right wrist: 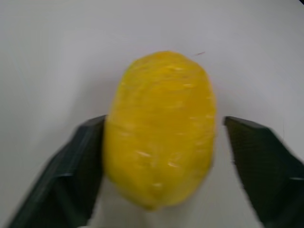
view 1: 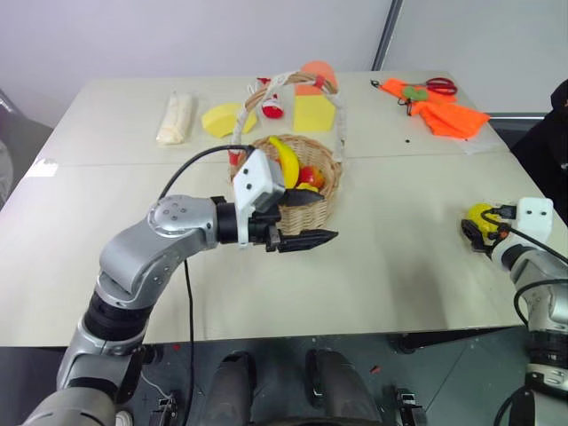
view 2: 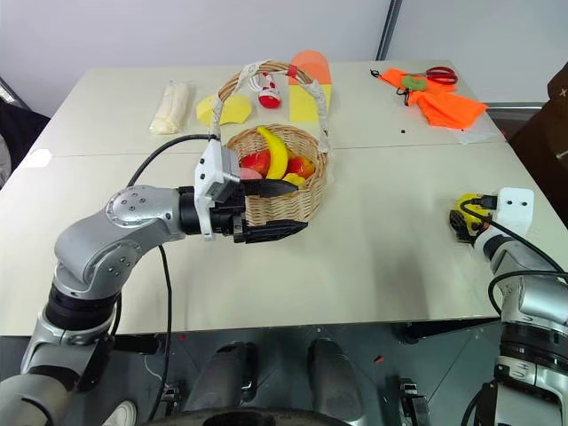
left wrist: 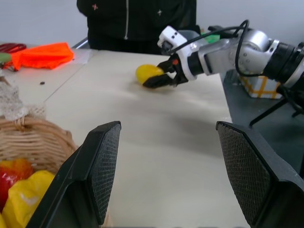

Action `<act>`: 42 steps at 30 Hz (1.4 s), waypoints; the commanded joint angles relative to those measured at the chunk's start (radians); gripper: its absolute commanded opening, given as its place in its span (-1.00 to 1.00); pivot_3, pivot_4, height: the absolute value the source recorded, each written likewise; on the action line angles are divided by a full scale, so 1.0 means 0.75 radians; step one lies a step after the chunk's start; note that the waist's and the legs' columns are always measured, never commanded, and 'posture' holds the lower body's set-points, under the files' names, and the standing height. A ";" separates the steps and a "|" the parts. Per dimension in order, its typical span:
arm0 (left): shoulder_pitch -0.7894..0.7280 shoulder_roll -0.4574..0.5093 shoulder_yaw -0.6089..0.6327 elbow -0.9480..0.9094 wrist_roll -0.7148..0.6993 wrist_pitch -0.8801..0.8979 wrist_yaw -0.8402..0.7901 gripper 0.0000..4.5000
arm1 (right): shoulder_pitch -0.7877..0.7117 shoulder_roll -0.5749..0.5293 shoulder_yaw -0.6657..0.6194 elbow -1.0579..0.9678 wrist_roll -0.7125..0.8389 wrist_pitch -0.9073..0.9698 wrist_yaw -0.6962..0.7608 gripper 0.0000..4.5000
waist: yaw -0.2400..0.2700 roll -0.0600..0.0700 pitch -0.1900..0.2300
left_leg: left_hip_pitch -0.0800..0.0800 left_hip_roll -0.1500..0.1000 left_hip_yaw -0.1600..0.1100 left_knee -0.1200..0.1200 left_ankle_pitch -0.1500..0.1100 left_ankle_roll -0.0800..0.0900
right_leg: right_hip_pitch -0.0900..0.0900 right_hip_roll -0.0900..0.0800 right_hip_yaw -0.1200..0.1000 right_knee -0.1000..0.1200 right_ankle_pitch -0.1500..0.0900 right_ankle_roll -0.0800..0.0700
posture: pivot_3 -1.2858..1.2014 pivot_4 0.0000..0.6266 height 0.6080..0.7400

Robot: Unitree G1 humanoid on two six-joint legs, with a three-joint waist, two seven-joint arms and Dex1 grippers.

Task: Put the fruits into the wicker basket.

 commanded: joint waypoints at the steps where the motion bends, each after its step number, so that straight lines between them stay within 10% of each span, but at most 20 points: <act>1: 0.021 0.011 0.023 -0.027 0.009 -0.030 0.011 0.53 | 0.002 -0.022 -0.021 -0.045 -0.009 -0.070 0.024 -0.03 | -0.001 0.000 0.000 | 0.000 0.000 0.000 0.000 0.000 0.000 | 0.000 0.000 0.000 0.000 0.000 0.001 | 0.03 -0.52 1.00; 12: 0.410 0.088 0.429 0.064 -0.028 -0.287 -0.041 0.53 | 0.045 -0.129 0.298 -0.943 0.298 -0.022 0.528 -0.12 | -0.008 0.005 0.000 | 0.002 0.004 -0.003 -0.001 0.000 0.000 | 0.000 0.005 0.000 0.002 0.000 0.001 | 0.03 -0.52 1.00; 25: 0.564 0.152 0.559 0.106 0.001 -0.457 -0.053 0.53 | -0.625 0.455 0.851 -0.631 0.007 0.261 0.068 -0.12 | 0.005 0.002 0.000 | -0.003 0.011 -0.002 0.000 0.001 -0.002 | -0.005 0.011 0.000 -0.004 0.004 -0.012 | 0.03 -0.52 1.00; 30: 0.568 0.139 0.542 0.082 -0.001 -0.460 -0.023 0.53 | -0.626 0.439 0.874 -0.664 -0.058 0.170 0.118 0.92 | 0.002 0.002 0.000 | -0.003 0.011 -0.002 -0.002 0.001 -0.002 | -0.006 0.012 0.000 -0.003 0.004 -0.012 | 0.03 -0.52 1.00; 36: 0.576 0.096 0.562 0.072 -0.021 -0.486 0.030 0.53 | -0.394 0.273 0.698 -0.903 0.091 0.110 0.322 0.92 | 0.004 0.002 0.000 | -0.003 0.012 -0.004 -0.003 0.001 -0.001 | -0.006 0.013 -0.001 -0.003 0.004 -0.010 | 0.03 -0.52 1.00; 42: 0.559 0.016 0.536 0.064 -0.047 -0.520 0.063 0.53 | -0.365 0.355 0.561 -0.735 0.035 0.094 0.134 0.92 | -0.008 0.001 0.000 | 0.000 0.013 -0.002 -0.002 0.001 -0.001 | -0.005 0.015 0.001 -0.003 0.006 -0.015 | 0.03 -0.52 1.00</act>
